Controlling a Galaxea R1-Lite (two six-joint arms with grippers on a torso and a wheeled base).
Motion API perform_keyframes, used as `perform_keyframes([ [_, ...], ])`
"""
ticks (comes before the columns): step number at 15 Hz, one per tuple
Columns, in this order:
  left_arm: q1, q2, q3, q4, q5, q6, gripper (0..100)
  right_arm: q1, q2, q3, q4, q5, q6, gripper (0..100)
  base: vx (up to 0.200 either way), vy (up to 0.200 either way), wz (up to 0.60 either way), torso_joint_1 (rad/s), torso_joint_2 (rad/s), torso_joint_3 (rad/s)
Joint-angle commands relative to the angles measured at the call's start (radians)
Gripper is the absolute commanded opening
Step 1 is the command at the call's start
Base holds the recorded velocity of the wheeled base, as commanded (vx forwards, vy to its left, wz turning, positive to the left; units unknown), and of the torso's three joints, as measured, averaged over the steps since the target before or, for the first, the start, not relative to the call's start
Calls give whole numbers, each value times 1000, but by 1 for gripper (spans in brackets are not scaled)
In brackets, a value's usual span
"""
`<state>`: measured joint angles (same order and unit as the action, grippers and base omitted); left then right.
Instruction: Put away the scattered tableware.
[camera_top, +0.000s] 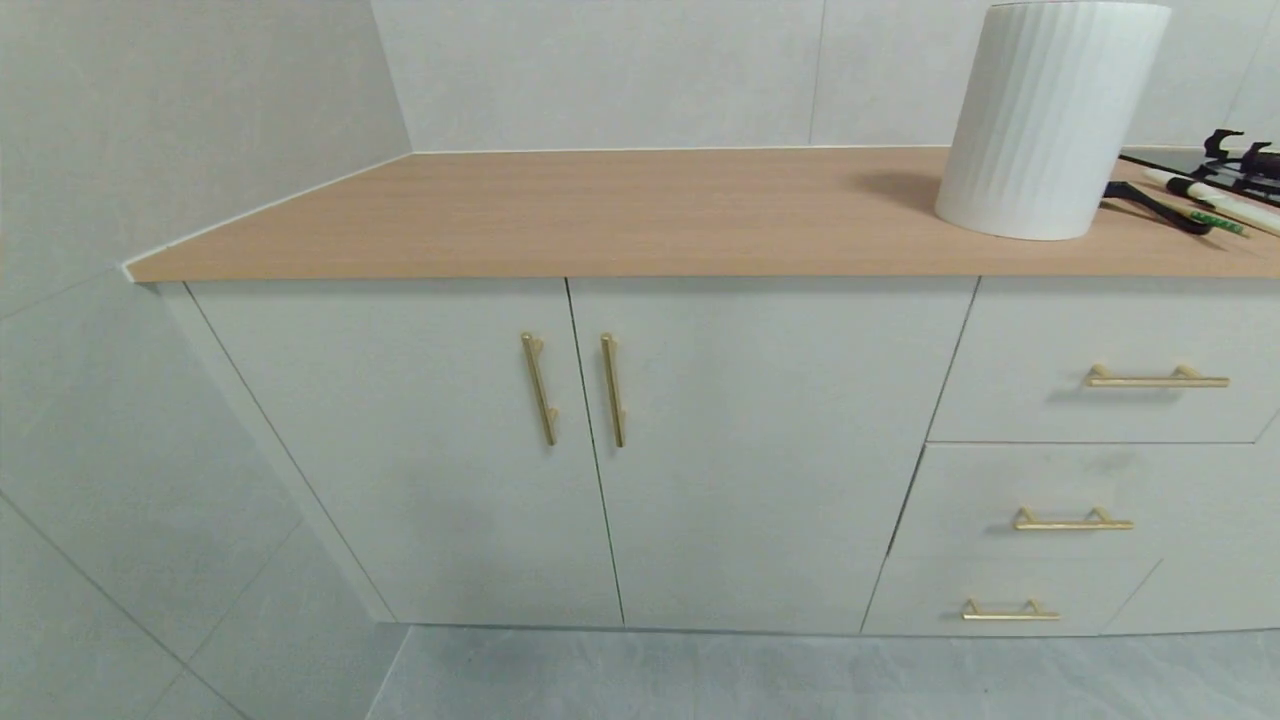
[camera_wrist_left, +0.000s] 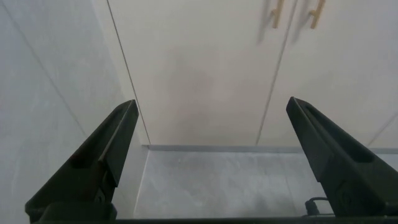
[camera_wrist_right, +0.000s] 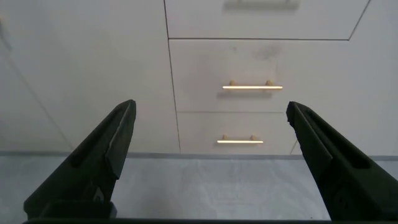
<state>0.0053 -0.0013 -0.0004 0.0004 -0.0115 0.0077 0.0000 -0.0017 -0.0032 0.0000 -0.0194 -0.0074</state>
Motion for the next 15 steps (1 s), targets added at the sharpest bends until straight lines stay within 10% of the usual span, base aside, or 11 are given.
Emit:
perform_keyframes([
  [1, 1, 1, 0, 0, -1, 0, 100, 0, 2, 0, -2, -1, 0, 100, 0, -200, 0, 2, 2, 2],
  [15, 1, 1, 0, -2, -2, 5, 100, 0, 2, 0, 0, -1, 0, 100, 0, -100, 0, -1, 1, 1],
])
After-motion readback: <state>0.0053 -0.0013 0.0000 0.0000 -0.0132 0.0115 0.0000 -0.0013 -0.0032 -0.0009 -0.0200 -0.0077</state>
